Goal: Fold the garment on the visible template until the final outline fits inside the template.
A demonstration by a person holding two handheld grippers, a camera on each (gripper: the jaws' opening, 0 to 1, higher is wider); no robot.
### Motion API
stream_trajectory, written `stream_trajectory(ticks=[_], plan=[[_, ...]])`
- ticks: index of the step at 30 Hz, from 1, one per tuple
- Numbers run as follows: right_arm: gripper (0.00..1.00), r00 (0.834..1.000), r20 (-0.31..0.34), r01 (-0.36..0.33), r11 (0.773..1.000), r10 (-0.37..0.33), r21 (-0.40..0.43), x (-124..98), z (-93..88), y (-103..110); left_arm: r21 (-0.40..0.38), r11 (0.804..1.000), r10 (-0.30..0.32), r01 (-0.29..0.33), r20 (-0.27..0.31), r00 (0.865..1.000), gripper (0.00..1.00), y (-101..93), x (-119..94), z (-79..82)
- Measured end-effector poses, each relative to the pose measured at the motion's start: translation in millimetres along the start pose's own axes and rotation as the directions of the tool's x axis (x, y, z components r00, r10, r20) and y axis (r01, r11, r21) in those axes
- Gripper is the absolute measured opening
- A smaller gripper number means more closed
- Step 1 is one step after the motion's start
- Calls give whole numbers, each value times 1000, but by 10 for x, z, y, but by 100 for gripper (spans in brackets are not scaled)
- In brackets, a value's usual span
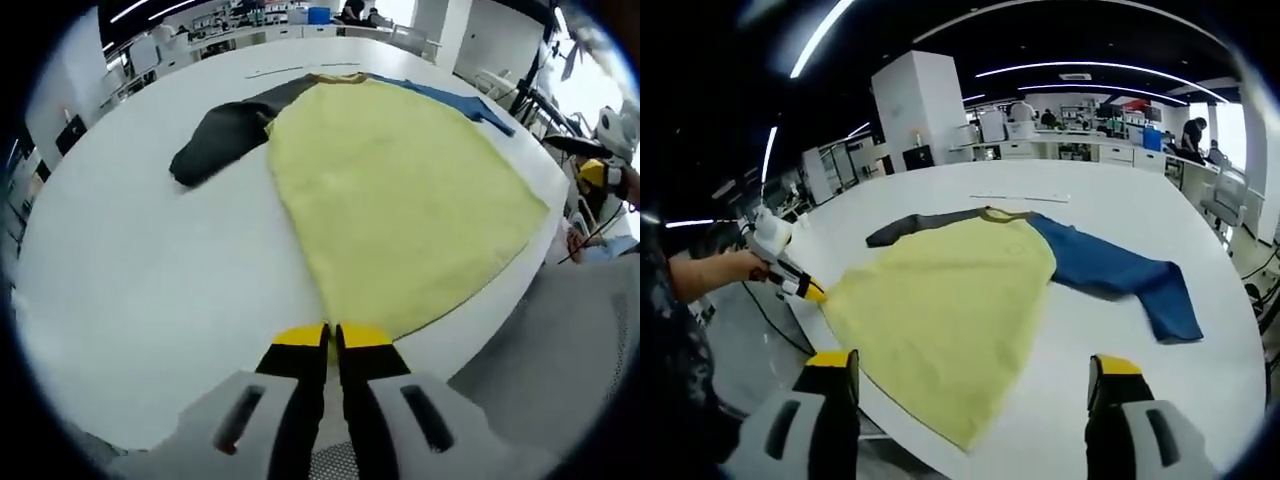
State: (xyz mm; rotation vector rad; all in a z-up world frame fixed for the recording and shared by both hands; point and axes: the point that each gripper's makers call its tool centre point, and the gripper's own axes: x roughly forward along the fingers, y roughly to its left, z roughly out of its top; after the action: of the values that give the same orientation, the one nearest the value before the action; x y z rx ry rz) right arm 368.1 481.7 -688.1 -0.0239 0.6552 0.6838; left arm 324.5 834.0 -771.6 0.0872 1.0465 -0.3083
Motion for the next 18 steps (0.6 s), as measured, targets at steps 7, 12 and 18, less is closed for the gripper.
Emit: stream_trajectory(ticks=[7, 12, 18], plan=[[94, 1000, 1, 17, 1000, -17, 5, -13, -3, -68, 14, 1000, 21, -21, 1, 1000, 5, 30, 20, -25], [94, 1000, 4, 29, 1000, -29, 3, -20, 18, -133, -11, 999, 40, -40, 47, 998, 30, 60, -21, 36], [93, 998, 12, 60, 998, -60, 14, -45, 60, -287, -33, 998, 50, -46, 157, 986, 47, 60, -130, 201]])
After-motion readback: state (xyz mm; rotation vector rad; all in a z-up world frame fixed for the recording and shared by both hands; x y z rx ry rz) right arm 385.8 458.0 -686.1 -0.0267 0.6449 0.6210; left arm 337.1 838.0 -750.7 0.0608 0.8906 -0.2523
